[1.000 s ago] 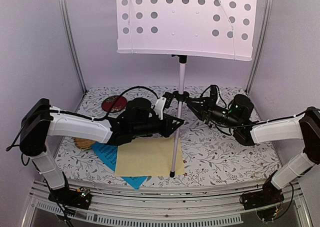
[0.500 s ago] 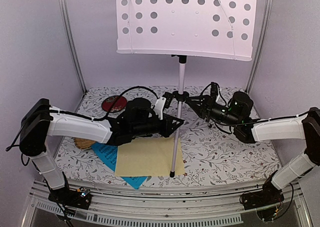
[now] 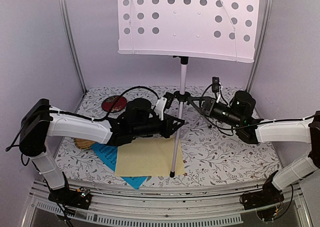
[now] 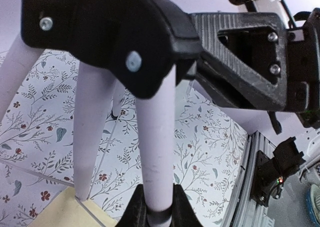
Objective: Pack up the instrument practice props
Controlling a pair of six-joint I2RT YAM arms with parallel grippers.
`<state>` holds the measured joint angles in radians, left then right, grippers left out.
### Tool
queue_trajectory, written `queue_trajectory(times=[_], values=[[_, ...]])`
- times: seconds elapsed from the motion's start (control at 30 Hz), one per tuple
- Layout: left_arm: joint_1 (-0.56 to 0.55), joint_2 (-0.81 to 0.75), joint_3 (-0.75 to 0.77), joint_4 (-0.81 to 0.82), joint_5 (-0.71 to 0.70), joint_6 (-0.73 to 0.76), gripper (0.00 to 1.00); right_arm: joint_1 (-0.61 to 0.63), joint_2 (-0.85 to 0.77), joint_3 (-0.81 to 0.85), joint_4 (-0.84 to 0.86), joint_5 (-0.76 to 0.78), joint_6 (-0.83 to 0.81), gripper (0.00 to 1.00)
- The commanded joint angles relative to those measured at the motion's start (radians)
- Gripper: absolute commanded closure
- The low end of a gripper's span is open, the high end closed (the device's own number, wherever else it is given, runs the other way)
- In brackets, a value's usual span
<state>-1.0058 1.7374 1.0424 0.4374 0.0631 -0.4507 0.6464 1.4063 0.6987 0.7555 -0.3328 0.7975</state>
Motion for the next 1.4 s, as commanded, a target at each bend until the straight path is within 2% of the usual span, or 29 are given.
queue_trajectory(times=[0.0,0.03,0.1,0.13,0.2,0.27,0.37,0.47,0.57,0.67,0.73,0.87,1.07,1.37], values=[[-0.001,-0.030,-0.009,-0.032,-0.010,0.048,1.00,0.038,-0.068,-0.017,-0.100,0.145,-0.547,0.95],[-0.002,-0.030,-0.010,-0.034,-0.010,0.047,1.00,0.061,-0.069,-0.003,-0.144,0.161,-0.706,0.94],[-0.002,-0.029,-0.007,-0.036,-0.010,0.047,1.00,0.080,-0.068,0.034,-0.227,0.234,-0.893,0.93],[-0.002,-0.030,-0.004,-0.037,-0.010,0.048,1.00,0.081,-0.069,0.045,-0.243,0.273,-0.936,0.91],[-0.001,-0.029,-0.003,-0.040,-0.011,0.048,1.00,0.081,-0.085,0.048,-0.244,0.332,-1.009,0.78],[-0.002,-0.030,-0.001,-0.045,-0.012,0.048,1.00,0.081,-0.124,0.044,-0.239,0.335,-1.014,0.63],[-0.001,-0.033,-0.003,-0.051,-0.017,0.050,1.00,0.059,-0.207,-0.012,-0.186,0.242,-0.966,0.41],[-0.001,-0.035,-0.004,-0.049,-0.019,0.050,1.00,-0.049,-0.247,-0.073,-0.102,0.051,-0.791,0.32],[-0.002,-0.034,-0.004,-0.048,-0.012,0.050,1.00,-0.163,-0.220,-0.072,-0.082,-0.071,-0.625,0.30],[-0.002,-0.036,-0.005,-0.049,-0.010,0.049,1.00,-0.270,-0.147,-0.030,-0.001,-0.269,-0.451,0.30],[-0.002,-0.039,-0.005,-0.047,-0.012,0.047,1.00,-0.287,-0.083,0.036,0.028,-0.397,-0.383,0.29],[-0.002,-0.039,-0.004,-0.045,-0.014,0.046,1.00,-0.280,0.070,0.201,0.079,-0.556,-0.327,0.30],[-0.001,-0.037,0.002,-0.051,-0.017,0.049,1.00,-0.212,0.184,0.402,0.029,-0.589,-0.368,0.35],[-0.001,-0.033,0.015,-0.060,-0.016,0.061,1.00,-0.147,0.262,0.560,-0.049,-0.645,-0.443,0.43]])
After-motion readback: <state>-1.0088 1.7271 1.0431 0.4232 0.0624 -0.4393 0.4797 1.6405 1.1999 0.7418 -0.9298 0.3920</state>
